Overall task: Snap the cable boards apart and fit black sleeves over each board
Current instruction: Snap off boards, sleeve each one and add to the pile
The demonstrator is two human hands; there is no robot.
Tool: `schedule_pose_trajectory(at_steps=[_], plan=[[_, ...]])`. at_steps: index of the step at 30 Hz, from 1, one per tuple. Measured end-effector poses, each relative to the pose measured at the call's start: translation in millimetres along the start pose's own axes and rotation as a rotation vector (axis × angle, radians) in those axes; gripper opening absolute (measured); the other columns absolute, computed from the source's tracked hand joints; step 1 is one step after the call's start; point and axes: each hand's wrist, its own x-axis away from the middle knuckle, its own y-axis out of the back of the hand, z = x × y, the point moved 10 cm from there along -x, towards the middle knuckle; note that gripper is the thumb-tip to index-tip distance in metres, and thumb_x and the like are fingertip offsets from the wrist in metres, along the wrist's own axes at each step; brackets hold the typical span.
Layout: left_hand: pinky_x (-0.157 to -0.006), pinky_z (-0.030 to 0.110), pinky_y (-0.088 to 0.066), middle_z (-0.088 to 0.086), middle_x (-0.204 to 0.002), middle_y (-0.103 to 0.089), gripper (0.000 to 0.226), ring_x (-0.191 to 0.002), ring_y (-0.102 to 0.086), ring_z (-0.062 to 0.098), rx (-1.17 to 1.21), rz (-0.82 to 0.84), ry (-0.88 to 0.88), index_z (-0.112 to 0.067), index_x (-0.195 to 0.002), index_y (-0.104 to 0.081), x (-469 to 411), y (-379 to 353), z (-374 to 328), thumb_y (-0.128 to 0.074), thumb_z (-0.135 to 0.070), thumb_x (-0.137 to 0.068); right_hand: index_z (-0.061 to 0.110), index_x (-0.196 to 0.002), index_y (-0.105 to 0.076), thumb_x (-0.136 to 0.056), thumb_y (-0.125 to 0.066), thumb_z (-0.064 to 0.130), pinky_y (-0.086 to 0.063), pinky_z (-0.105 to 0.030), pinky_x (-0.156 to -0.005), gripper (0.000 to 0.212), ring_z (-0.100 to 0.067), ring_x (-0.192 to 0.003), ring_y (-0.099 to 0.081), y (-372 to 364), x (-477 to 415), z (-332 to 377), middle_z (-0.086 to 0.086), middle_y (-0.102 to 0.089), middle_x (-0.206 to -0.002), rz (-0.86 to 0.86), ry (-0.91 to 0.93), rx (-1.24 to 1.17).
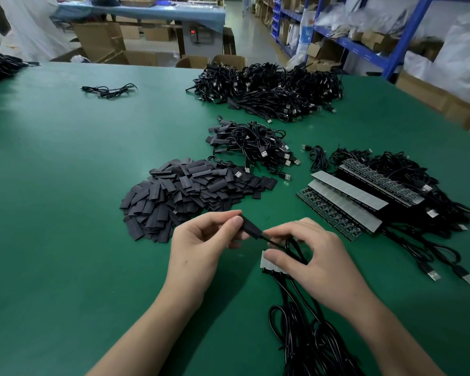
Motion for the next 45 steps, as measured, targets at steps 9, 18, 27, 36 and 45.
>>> schedule_pose_trajectory(at_steps=[9, 18, 27, 36, 45], plan=[[-0.069, 0.026, -0.060, 0.009, -0.088, -0.078, 0.027, -0.084, -0.077, 0.022, 0.062, -0.037, -0.006, -0.016, -0.115, -0.071, -4.4, 7.2, -0.2, -0.075, -0.024, -0.090, 0.035, -0.085, -0.069, -0.093, -0.073, 0.027, -0.057, -0.025, -0.074, 0.012, -0.011, -0.073, -0.073, 11.3, -1.2, -23.8, 0.001, -0.074, -0.074, 0.020, -0.173, -0.184], [-0.067, 0.033, -0.046, -0.001, -0.071, -0.066, 0.042, -0.070, -0.061, 0.013, -0.410, 0.094, -0.195, -0.009, -0.063, -0.062, 2.4, -7.0, -10.9, -0.062, -0.029, -0.100, 0.019, -0.091, -0.069, -0.096, -0.070, 0.030, -0.058, -0.020, -0.060, 0.012, -0.010, -0.059, -0.072, 54.9, -108.1, 16.5, 0.000, -0.074, -0.072, -0.121, -0.059, 0.009], [-0.096, 0.027, -0.046, -0.023, -0.119, -0.058, 0.028, -0.114, -0.055, 0.000, -0.854, 0.346, -0.325, -0.032, -0.126, -0.065, 11.3, -35.7, -1.9, -0.062, -0.038, -0.099, 0.017, -0.127, -0.067, -0.100, -0.065, 0.038, -0.045, -0.020, -0.079, 0.033, -0.016, -0.100, -0.062, 51.9, -227.7, 55.2, -0.002, -0.068, -0.114, -0.170, -0.027, 0.237], [-0.106, 0.028, -0.026, -0.021, -0.133, -0.049, 0.055, -0.128, -0.037, 0.005, -1.164, 0.465, -0.379, -0.038, -0.130, -0.062, 16.7, -49.5, 12.5, -0.060, -0.071, -0.086, 0.034, -0.098, -0.073, -0.096, -0.068, 0.037, -0.044, -0.011, -0.076, 0.006, 0.006, -0.094, -0.063, -2.8, -48.7, -27.7, 0.020, -0.072, -0.095, 0.096, -0.201, 0.082], [-0.086, 0.025, -0.053, -0.008, -0.093, -0.069, 0.044, -0.088, -0.068, 0.011, -0.550, 0.413, -0.157, -0.028, -0.115, -0.062, 13.3, -39.3, 0.2, -0.088, -0.020, -0.080, 0.028, -0.085, -0.073, -0.091, -0.073, 0.045, -0.050, -0.017, -0.064, 0.018, -0.007, -0.074, -0.067, -15.3, -11.6, -30.6, 0.001, -0.074, -0.081, 0.134, -0.214, -0.326]])
